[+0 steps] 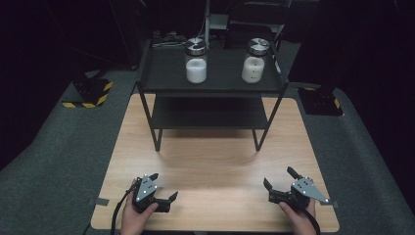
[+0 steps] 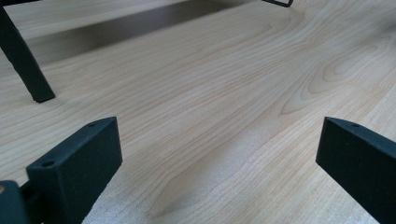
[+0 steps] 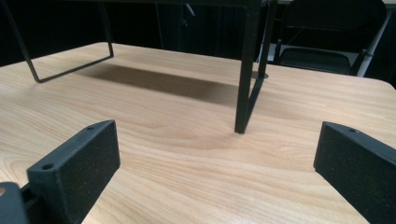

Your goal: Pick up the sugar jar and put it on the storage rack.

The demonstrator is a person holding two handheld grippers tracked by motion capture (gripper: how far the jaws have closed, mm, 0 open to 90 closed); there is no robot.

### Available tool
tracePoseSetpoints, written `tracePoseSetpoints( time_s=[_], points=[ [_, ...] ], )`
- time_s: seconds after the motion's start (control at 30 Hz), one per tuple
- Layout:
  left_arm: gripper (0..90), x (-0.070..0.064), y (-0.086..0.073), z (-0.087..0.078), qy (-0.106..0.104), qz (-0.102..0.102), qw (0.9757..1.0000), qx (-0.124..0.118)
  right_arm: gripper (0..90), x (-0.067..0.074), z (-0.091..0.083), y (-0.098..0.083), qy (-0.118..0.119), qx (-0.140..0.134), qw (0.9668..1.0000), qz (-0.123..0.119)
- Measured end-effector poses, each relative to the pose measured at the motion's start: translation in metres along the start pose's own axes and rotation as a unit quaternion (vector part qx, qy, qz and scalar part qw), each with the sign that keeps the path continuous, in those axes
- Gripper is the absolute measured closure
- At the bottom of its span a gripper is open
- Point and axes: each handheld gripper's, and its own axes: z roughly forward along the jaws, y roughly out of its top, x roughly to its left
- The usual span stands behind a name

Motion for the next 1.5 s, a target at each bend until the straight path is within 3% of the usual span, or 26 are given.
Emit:
tracePoseSetpoints(
  time_s=[0.17,0.43,0.83,1.27,1.5],
  points=[
    [0.6,0.0,0.0,0.0,-0.001,0.0,1.0,0.001,0.2,-0.001,-0.001,-0.003,-0.008,0.008,0.9999,-0.002],
    [0.6,0.001,0.002,0.001,-0.004,0.002,1.0,0.004,0.2,-0.01,-0.003,-0.003,-0.018,0.05,0.9986,0.003],
    [0.6,0.003,0.003,0.002,-0.012,0.006,0.9999,0.009,0.5,-0.012,-0.002,0.0,-0.023,0.088,0.9958,-0.005],
    [0.6,0.002,0.008,0.005,-0.013,0.01,0.9997,0.019,0.4,-0.014,0.001,0.005,-0.024,0.106,0.9941,0.005],
    [0.6,0.0,0.007,0.005,-0.008,0.01,0.9998,0.017,0.3,-0.019,-0.002,0.002,-0.015,0.096,0.9952,0.01]
  ],
)
